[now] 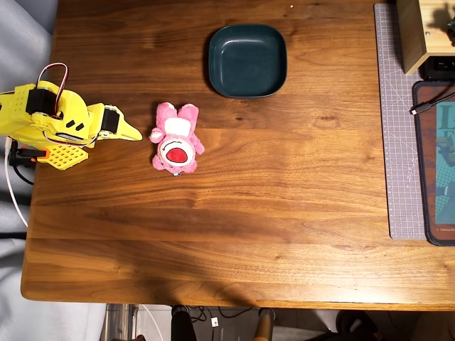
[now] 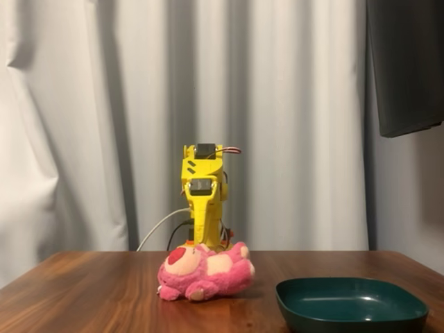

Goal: Grasp a strawberry bear and put it in the bin.

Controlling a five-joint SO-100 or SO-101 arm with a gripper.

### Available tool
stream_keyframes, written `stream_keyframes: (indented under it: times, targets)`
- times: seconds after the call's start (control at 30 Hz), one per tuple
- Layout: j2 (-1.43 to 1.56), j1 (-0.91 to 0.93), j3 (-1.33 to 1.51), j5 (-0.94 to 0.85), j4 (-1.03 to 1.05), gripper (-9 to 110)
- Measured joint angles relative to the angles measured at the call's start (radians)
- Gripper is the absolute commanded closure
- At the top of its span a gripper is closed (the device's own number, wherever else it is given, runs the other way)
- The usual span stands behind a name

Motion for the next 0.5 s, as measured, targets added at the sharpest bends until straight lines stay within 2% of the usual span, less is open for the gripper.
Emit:
stream_keyframes:
  times: [0.13,0.2,0.27,0.5]
  targets:
    - [0.0,0.0,0.0,0.0,0.0,101]
    - [0.0,0.0,0.0,0.0,0.0,92]
    - [0.0,-0.014,0.0,0.0,0.0,89]
    - [0.0,-0.025,-0.081,-0.152,0.003,83]
